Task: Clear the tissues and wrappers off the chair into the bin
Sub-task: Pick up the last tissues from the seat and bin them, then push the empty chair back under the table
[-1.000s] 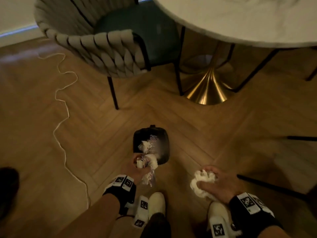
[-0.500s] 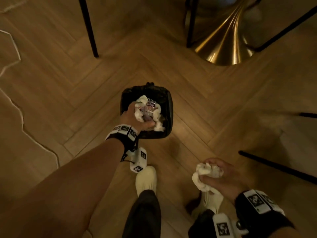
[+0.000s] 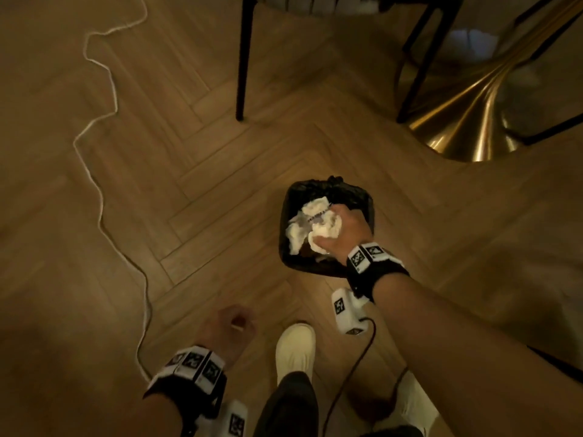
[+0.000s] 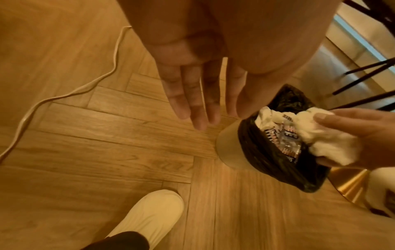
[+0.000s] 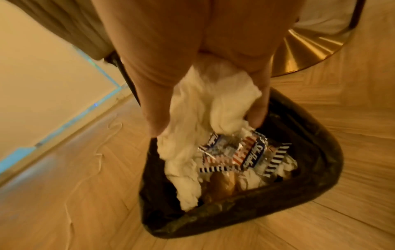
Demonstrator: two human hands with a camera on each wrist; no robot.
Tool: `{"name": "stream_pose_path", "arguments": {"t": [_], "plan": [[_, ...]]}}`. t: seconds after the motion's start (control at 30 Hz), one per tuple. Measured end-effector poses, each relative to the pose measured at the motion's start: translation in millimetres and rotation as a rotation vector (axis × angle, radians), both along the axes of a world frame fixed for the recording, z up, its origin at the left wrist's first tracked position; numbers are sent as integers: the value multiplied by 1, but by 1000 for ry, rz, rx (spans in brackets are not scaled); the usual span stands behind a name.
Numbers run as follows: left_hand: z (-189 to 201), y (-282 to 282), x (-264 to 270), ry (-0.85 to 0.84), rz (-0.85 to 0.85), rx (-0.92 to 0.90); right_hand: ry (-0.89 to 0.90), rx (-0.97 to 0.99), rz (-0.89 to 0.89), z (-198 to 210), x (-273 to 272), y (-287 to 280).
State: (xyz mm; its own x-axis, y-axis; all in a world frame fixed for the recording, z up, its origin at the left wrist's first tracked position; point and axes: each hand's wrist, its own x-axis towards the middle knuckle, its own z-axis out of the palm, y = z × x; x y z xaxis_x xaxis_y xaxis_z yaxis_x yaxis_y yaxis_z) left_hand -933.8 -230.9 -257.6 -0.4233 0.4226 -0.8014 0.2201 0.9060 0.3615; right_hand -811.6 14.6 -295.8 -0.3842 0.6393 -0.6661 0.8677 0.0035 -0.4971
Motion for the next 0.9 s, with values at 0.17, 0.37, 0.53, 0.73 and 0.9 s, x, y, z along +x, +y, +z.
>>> {"name": "stream_pose_path", "arguments": {"t": [0.17, 0.37, 0.53, 0.73, 0.9], "plan": [[3, -7, -8, -32, 61, 16, -25, 4, 73, 6, 3, -1], [87, 43, -6, -28, -48, 64, -176, -116, 120, 129, 67, -20], [196, 82, 28, -53, -290, 108, -216, -163, 71, 252, 143, -59], [311, 109, 113, -53, -606, 200, -208, -160, -91, 379, 273, -119], [380, 119, 232, -49, -971, 253, -237, -120, -274, 434, 405, -182]]}}
